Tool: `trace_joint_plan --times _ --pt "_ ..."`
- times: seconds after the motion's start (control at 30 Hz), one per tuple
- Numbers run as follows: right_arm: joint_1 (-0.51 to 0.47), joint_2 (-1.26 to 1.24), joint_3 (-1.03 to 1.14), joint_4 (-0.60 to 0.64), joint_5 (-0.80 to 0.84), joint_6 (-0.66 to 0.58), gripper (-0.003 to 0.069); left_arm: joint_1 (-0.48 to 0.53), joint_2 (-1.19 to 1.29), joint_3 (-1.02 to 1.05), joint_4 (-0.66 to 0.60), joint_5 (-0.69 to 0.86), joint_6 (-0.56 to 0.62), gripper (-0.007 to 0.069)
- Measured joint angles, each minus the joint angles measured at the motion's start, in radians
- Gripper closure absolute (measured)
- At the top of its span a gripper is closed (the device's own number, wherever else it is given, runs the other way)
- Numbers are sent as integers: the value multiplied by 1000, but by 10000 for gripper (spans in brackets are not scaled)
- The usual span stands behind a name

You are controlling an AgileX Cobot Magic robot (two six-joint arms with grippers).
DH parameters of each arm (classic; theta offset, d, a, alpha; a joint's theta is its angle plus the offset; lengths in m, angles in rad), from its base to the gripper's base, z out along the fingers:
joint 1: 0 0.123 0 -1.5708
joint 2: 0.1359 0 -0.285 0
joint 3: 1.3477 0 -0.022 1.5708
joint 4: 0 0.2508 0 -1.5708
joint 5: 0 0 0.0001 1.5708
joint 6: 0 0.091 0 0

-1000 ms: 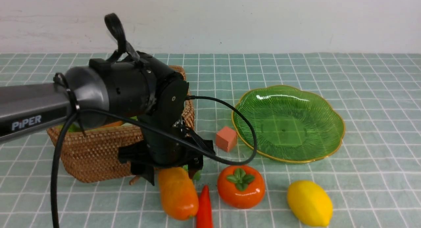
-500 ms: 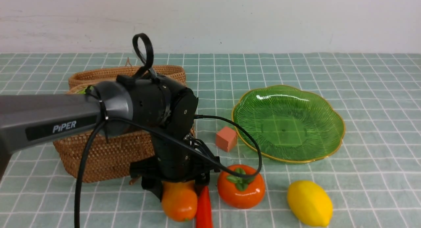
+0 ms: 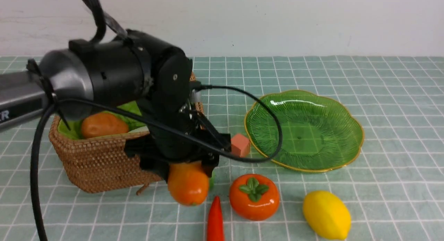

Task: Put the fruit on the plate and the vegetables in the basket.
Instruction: Grab the mango with your left arm and place it on the right plate

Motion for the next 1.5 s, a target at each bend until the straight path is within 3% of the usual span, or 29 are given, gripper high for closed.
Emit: trace_joint_plan --times 0.17,0.3,0.43,0.6,0.97,1.1,1.23,1.5 --pt "0 0 0 0 0 0 419 0 13 -128 -28 -44 19 64" --pt "0 0 0 0 0 0 419 0 97 -294 -54 -97 102 64" --pt "0 0 0 0 0 0 419 0 279 -535 -114 -115 207 64" --pt "0 0 0 0 0 0 419 0 483 -714 -166 -138 253 64" --pt "0 0 0 0 0 0 419 -60 606 -772 -134 -199 258 57" --pt "0 0 0 0 0 0 419 -71 606 -776 -122 -184 258 -33" --pt "0 0 0 0 0 0 419 -70 606 -776 -106 -153 258 -45" --pt "0 0 0 0 0 0 419 -34 434 -773 -103 119 270 26"
